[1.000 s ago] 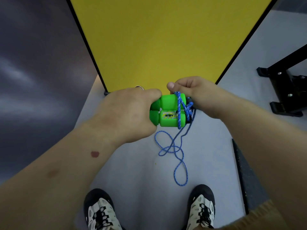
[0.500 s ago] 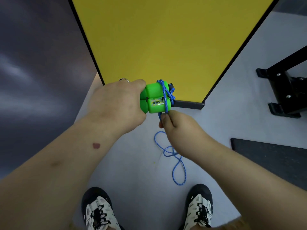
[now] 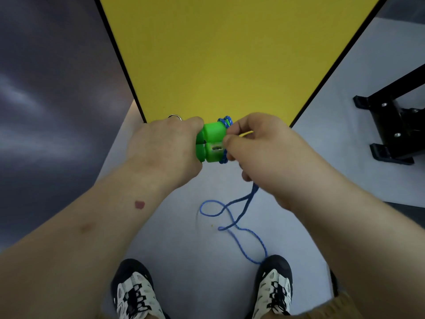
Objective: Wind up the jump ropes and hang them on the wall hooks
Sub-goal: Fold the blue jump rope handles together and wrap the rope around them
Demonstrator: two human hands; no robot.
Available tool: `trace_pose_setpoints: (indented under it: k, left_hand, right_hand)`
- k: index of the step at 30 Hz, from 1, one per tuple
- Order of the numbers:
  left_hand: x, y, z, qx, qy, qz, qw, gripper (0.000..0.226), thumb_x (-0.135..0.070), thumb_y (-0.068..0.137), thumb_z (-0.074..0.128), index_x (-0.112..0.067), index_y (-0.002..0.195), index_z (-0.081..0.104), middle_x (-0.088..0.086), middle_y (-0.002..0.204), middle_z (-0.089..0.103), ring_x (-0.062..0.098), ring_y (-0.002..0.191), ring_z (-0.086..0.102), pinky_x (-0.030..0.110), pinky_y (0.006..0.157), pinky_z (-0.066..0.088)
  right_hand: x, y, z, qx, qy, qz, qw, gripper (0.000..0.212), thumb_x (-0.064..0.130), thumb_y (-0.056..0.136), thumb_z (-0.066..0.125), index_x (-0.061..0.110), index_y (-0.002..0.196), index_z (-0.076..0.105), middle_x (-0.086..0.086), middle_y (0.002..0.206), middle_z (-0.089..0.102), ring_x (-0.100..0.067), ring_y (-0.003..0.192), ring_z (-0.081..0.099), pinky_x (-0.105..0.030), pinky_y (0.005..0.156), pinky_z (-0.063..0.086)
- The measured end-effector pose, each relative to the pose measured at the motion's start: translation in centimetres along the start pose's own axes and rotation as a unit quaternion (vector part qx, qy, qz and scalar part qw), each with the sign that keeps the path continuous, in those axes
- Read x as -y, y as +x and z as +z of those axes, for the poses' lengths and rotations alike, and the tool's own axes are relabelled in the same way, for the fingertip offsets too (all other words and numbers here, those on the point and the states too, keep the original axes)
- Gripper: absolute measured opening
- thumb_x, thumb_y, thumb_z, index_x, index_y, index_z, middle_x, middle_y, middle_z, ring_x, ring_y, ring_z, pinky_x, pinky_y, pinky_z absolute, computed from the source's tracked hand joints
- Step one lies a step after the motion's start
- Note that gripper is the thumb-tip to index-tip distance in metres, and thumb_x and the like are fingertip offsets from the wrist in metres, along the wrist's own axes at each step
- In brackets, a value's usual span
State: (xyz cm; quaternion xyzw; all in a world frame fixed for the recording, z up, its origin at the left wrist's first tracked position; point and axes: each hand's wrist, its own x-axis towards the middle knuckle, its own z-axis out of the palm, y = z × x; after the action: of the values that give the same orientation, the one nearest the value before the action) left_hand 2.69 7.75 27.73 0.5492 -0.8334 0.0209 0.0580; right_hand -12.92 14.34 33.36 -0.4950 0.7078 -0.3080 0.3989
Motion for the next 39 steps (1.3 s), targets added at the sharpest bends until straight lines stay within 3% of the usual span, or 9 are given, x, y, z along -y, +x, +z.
trace_pose_setpoints:
  k: [5, 9, 12, 15, 20, 23, 26, 33, 39]
  left_hand:
    - [-0.3, -0.3, -0.1, 0.011, -0.011, 0.028, 0.999, 0.026, -0.027, 0.074, 0.062, -0.028, 0.084, 0.038, -0.003, 0.073, 0.045, 0.029, 0.064, 0.051, 0.031, 0.055, 0.032]
    - [-0.5, -0.4, -0.4, 0.010, -0.008, 0.049, 0.999, 0.024, -0.022, 0.071, 0.061, -0.028, 0.083, 0.042, -0.003, 0.072, 0.045, 0.028, 0.064, 0.052, 0.030, 0.053, 0.030]
    - [-0.8, -0.6, -0.9, 0.017, -0.010, 0.068, 0.997, 0.023, -0.022, 0.070, 0.059, -0.028, 0.084, 0.041, -0.004, 0.072, 0.046, 0.026, 0.062, 0.051, 0.028, 0.049, 0.025]
    - [-1.2, -0.6, -1.2, 0.020, -0.002, 0.083, 0.996, 0.026, -0.026, 0.070, 0.058, -0.031, 0.086, 0.038, -0.004, 0.076, 0.047, 0.029, 0.069, 0.053, 0.029, 0.050, 0.024]
    - [-1.2, -0.6, -2.2, 0.007, -0.021, 0.080, 0.997, 0.027, -0.030, 0.070, 0.059, -0.031, 0.084, 0.035, -0.004, 0.075, 0.045, 0.030, 0.073, 0.053, 0.031, 0.052, 0.032]
    - [-1.0, -0.5, -2.5, 0.011, -0.028, 0.068, 0.997, 0.025, -0.029, 0.070, 0.059, -0.030, 0.083, 0.037, -0.004, 0.074, 0.044, 0.028, 0.070, 0.051, 0.030, 0.051, 0.029]
    - [-0.7, -0.4, -2.5, 0.011, -0.031, 0.048, 0.998, 0.025, -0.027, 0.072, 0.060, -0.029, 0.084, 0.038, -0.003, 0.075, 0.043, 0.027, 0.067, 0.047, 0.029, 0.049, 0.024]
    - [-0.3, -0.1, -1.4, -0.011, -0.029, 0.018, 0.999, 0.027, -0.024, 0.069, 0.060, -0.029, 0.081, 0.036, -0.003, 0.073, 0.043, 0.030, 0.067, 0.049, 0.030, 0.050, 0.026]
    - [0.2, 0.3, -0.6, -0.012, -0.019, -0.017, 1.000, 0.029, -0.024, 0.070, 0.062, -0.029, 0.085, 0.038, -0.003, 0.074, 0.042, 0.030, 0.070, 0.051, 0.030, 0.051, 0.024]
  right_hand:
    - [1.1, 2.1, -1.2, -0.001, 0.047, -0.009, 0.999, 0.018, 0.014, 0.089, 0.055, 0.023, 0.082, 0.069, 0.003, 0.070, 0.070, -0.015, 0.051, 0.051, -0.036, 0.057, 0.048]
    - [1.6, 4.0, -2.4, 0.009, 0.031, -0.018, 0.999, 0.019, 0.009, 0.093, 0.054, 0.022, 0.091, 0.067, 0.005, 0.070, 0.072, -0.015, 0.056, 0.050, -0.033, 0.056, 0.051]
    - [1.5, 5.3, -3.3, 0.005, -0.051, -0.065, 0.997, 0.010, 0.018, 0.093, 0.060, 0.023, 0.091, 0.068, 0.006, 0.072, 0.074, -0.019, 0.057, 0.048, -0.036, 0.057, 0.047]
    - [1.0, 6.8, -4.1, 0.002, -0.127, -0.090, 0.988, 0.006, 0.030, 0.093, 0.066, 0.026, 0.090, 0.071, 0.009, 0.074, 0.074, -0.014, 0.055, 0.048, -0.027, 0.053, 0.042]
    - [-1.0, 8.4, -3.7, 0.059, -0.074, -0.062, 0.994, 0.017, 0.036, 0.085, 0.079, 0.020, 0.090, 0.074, 0.001, 0.064, 0.057, -0.012, 0.050, 0.043, -0.022, 0.048, 0.035]
    - [-3.1, 8.6, -2.7, 0.099, -0.030, 0.008, 0.995, 0.008, 0.012, 0.093, 0.069, 0.014, 0.086, 0.071, -0.001, 0.055, 0.059, -0.009, 0.047, 0.052, -0.018, 0.048, 0.041]
    - [-5.1, 7.8, -1.3, 0.094, -0.096, 0.034, 0.990, 0.032, -0.003, 0.088, 0.050, 0.019, 0.071, 0.066, 0.000, 0.052, 0.057, -0.020, 0.062, 0.046, -0.033, 0.060, 0.036]
    - [-6.0, 3.1, 2.3, 0.065, -0.076, 0.035, 0.994, 0.028, 0.023, 0.100, 0.044, 0.018, 0.080, 0.063, -0.002, 0.067, 0.052, -0.016, 0.051, 0.041, -0.024, 0.046, 0.032]
    - [-4.7, -0.2, 3.7, 0.035, -0.077, 0.006, 0.996, 0.029, 0.027, 0.106, 0.039, 0.017, 0.102, 0.066, 0.001, 0.072, 0.055, -0.014, 0.062, 0.049, -0.023, 0.053, 0.039]
